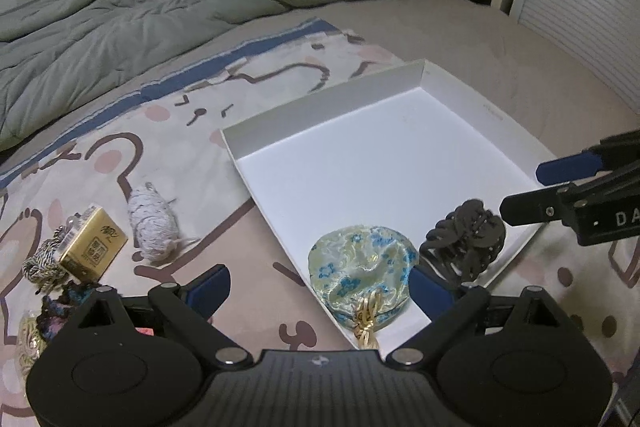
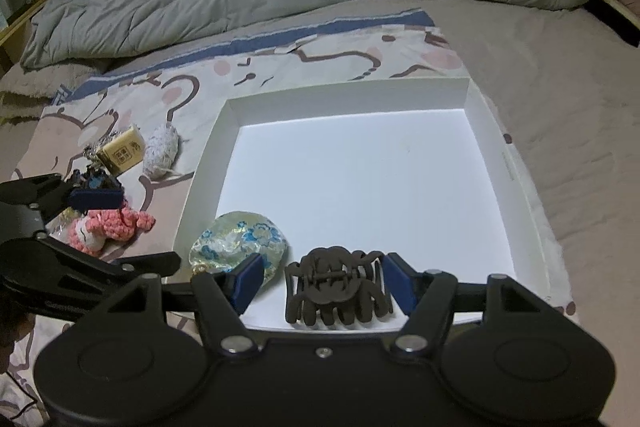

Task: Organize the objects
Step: 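Lower the pouch and clip into the tray and open both tools, then withdraw both tools from the tray back toward the remaining items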

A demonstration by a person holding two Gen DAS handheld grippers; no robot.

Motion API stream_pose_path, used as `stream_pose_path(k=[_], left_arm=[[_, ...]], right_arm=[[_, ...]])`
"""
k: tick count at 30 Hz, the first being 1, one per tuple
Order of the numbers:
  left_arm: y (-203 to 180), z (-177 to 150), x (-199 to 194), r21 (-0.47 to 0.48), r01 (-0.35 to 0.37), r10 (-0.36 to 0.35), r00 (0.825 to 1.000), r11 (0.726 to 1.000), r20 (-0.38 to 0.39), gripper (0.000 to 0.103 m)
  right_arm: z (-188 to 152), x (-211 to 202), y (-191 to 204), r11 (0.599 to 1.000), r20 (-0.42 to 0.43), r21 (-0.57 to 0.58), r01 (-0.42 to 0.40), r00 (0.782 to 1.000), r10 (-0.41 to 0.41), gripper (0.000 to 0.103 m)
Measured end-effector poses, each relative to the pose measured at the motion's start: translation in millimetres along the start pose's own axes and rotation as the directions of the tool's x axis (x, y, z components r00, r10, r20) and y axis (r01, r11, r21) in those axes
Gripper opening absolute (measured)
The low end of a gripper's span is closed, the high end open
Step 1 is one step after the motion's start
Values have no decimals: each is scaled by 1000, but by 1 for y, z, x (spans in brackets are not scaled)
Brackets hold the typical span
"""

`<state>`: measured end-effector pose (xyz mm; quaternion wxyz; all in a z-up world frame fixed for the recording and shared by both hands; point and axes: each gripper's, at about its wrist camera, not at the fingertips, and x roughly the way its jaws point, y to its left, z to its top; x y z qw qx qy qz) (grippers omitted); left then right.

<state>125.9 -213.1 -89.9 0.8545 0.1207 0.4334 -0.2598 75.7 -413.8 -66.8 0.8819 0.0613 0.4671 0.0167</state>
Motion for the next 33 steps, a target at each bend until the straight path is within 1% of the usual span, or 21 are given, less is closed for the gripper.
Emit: stream_pose_path(k=[6, 11, 15, 17, 20, 24, 27, 33], left_arm=[[7, -3, -21, -39, -6, 7, 999, 999, 31, 96], [13, -6, -37, -74, -23, 27, 998, 997, 58, 96], [18, -8, -51, -107, -38, 47, 996, 994, 81, 96], [20, -9, -58, -122, -42, 54, 994, 992, 98, 98], [23, -12, -66, -151, -44, 63, 991, 988, 122, 100], [26, -15, -75, -175, -37, 61, 989, 984, 136, 101], [26, -18, -80, -190, -39, 68, 987, 981, 148, 103], [27, -23, -89, -206, -46, 83, 982, 978, 172, 103]], right_arm=[[-3, -15, 4, 1000, 41, 6, 15, 999, -15, 68], [-7, -26, 8, 1000, 70, 1, 29, 997, -29, 73], [-10, -35, 11, 999, 93, 0, 46, 995, -46, 82], [-12, -40, 12, 999, 106, 5, 54, 993, -54, 83], [-14, -47, 13, 998, 127, 15, 61, 990, -62, 89], [-17, -54, 16, 997, 153, 17, 78, 985, -80, 98], [-18, -60, 19, 996, 173, 22, 90, 980, -93, 102], [-20, -65, 25, 994, 193, 21, 111, 975, -113, 103]])
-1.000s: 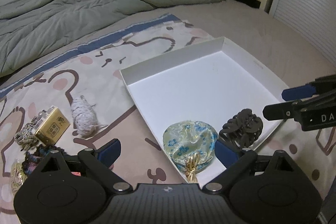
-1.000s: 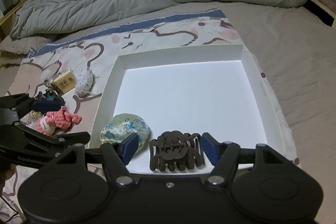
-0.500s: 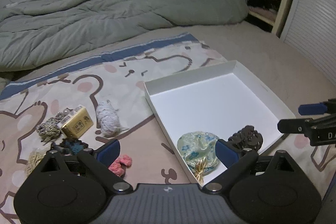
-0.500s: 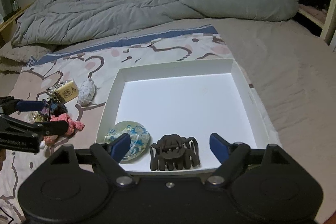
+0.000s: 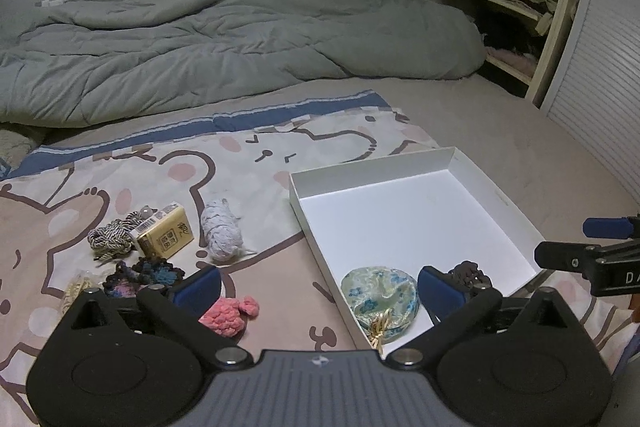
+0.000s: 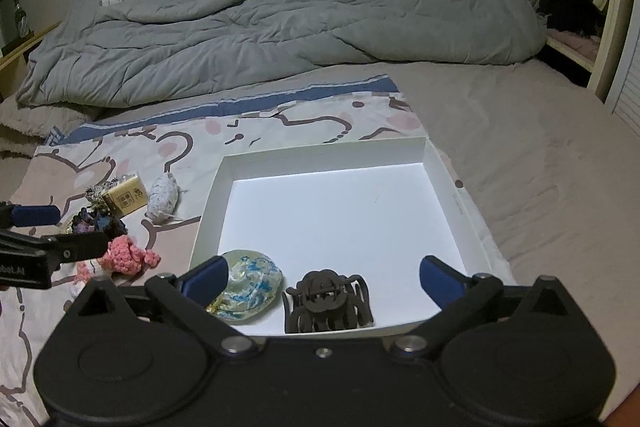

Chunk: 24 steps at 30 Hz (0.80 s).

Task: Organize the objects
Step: 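Withdraw both tools from the tray back toward the remaining items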

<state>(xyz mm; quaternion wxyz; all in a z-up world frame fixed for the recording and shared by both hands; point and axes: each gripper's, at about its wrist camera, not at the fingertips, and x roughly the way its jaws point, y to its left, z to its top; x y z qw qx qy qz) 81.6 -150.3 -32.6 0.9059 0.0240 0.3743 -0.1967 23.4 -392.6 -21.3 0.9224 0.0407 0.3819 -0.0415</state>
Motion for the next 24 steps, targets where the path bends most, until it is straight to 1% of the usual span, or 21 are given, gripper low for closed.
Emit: stream_pose_path(k=[6, 14, 24], left_arm=[[9, -1, -5, -4, -30, 30, 999, 1000, 18, 103], [40, -4, -9, -53, -93, 95, 995, 994, 29, 103], [88, -10, -21, -105, -192, 196, 980, 976, 37, 103]], right_arm=[[1, 1, 2, 1000, 9, 26, -5, 1000, 5, 103], [3, 10, 17, 999, 39, 29, -32, 999, 31, 103], [12, 26, 51, 997, 59, 12, -79, 995, 78, 103]])
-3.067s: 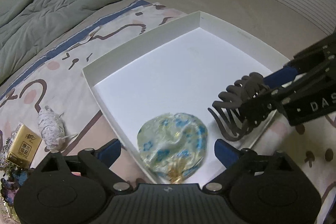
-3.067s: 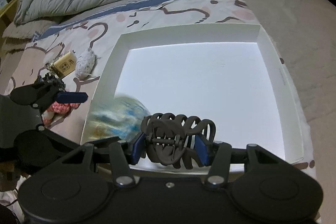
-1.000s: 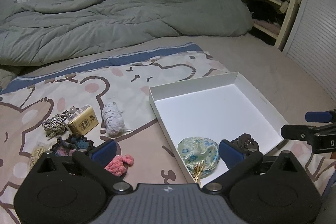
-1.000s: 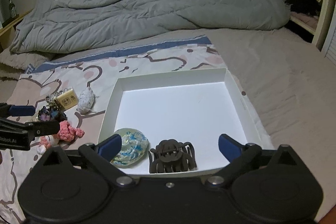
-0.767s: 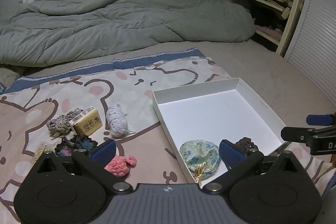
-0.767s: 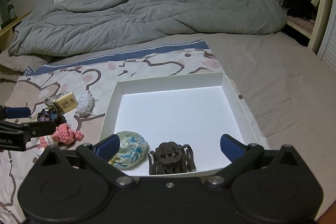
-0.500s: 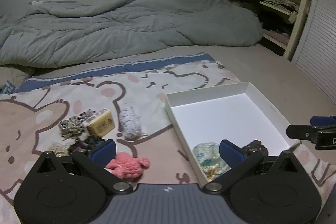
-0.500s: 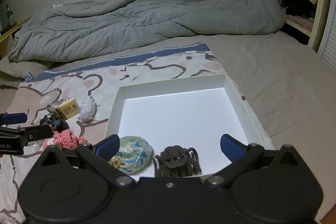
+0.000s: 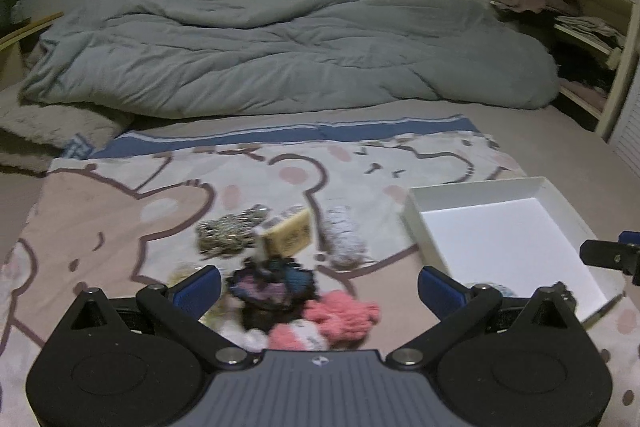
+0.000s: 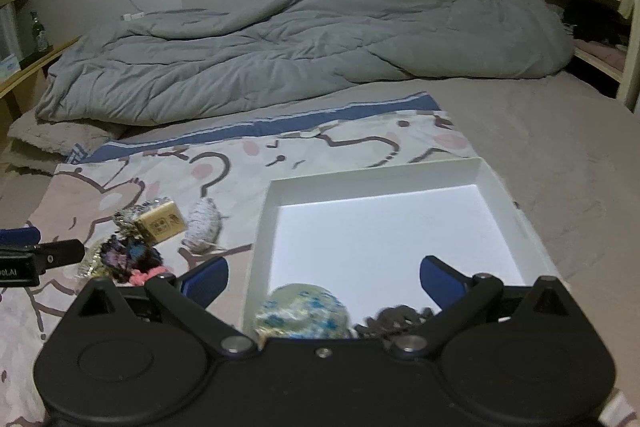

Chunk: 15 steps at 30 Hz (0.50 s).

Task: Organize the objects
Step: 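Withdraw both tools from the tray back toward the remaining items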

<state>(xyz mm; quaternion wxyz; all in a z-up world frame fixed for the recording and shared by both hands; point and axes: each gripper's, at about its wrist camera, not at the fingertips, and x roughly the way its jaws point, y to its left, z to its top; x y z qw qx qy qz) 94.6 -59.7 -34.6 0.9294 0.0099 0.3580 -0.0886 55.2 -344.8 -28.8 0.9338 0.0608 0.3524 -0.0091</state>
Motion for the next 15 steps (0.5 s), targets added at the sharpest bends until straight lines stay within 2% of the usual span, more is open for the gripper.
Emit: stream_pose_path(k=[15], left_arm=[[73, -6, -5, -62, -125, 127, 991, 990, 28, 103]], right_arm=[[0, 27, 68, 991, -14, -72, -117, 993, 116, 103]])
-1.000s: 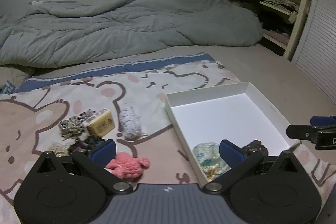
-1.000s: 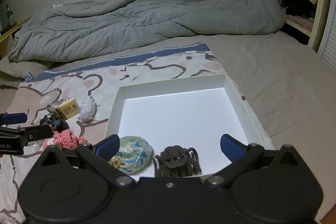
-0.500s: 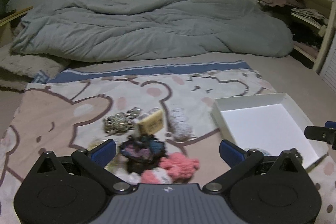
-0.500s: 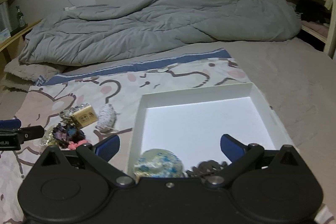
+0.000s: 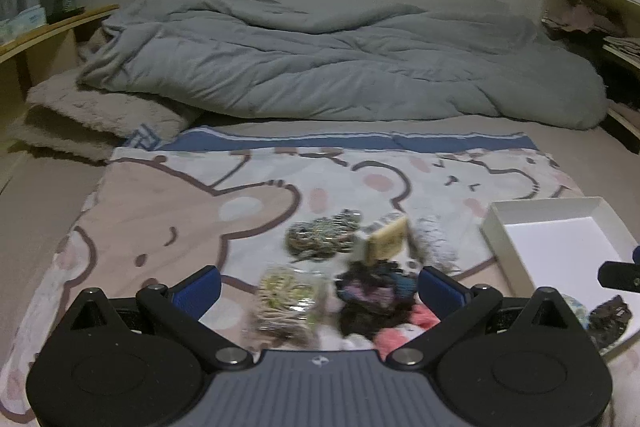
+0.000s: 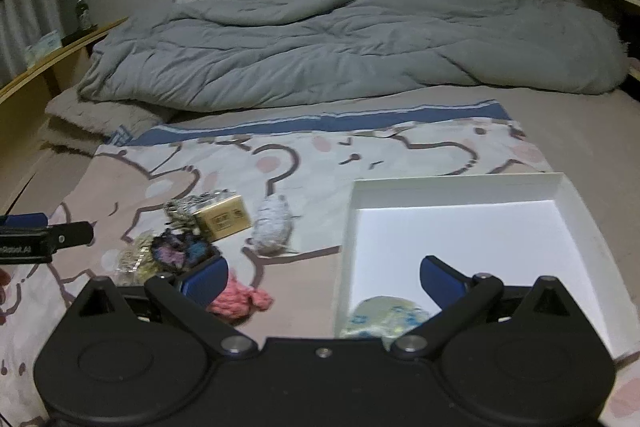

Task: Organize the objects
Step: 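Withdraw both tools from the tray back toward the remaining items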

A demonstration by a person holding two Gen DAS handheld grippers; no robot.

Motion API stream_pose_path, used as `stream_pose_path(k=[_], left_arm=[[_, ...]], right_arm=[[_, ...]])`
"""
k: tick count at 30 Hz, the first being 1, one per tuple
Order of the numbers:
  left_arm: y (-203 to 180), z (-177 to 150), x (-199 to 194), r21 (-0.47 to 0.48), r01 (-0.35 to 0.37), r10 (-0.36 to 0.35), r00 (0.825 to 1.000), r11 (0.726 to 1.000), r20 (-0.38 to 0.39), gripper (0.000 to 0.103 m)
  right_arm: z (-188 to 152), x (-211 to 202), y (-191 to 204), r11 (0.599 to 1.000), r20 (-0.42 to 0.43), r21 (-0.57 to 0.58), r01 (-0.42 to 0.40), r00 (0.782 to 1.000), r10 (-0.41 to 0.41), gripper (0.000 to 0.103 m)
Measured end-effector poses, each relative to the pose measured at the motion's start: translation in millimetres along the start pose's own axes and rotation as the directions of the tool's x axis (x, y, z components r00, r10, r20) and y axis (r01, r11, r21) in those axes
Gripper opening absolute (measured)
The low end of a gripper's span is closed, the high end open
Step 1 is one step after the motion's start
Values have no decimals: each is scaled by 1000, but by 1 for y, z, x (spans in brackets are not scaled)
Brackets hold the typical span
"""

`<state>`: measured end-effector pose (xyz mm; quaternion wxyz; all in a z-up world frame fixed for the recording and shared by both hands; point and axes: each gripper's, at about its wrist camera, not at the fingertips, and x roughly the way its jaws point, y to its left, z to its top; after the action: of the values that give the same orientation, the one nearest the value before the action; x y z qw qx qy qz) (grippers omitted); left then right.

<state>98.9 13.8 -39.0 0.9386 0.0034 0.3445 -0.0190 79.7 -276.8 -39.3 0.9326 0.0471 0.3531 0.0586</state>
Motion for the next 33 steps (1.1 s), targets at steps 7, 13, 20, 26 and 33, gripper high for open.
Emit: stream_pose_path(k=[7, 13, 20, 26, 33], left_arm=[[28, -4, 12, -33, -43, 42, 999, 999, -12, 103], [40, -7, 29, -17, -36, 35, 998, 999, -45, 103], [48, -13, 50, 29, -16, 18, 996, 999, -83, 103], [51, -13, 71, 9, 6, -5, 991, 1000, -134, 103], [46, -12, 92, 3, 16, -16, 986, 1000, -167, 103]], right_arm=[[2, 15, 26, 996, -24, 67, -63, 998, 65, 103], [3, 33, 42, 985, -54, 157, -75, 995, 85, 103], [-6, 59, 51, 947, -111, 309, -86, 986, 125, 103], [-20, 82, 47, 863, -157, 497, -93, 968, 195, 103], [-39, 105, 41, 759, -179, 649, -50, 960, 216, 103]])
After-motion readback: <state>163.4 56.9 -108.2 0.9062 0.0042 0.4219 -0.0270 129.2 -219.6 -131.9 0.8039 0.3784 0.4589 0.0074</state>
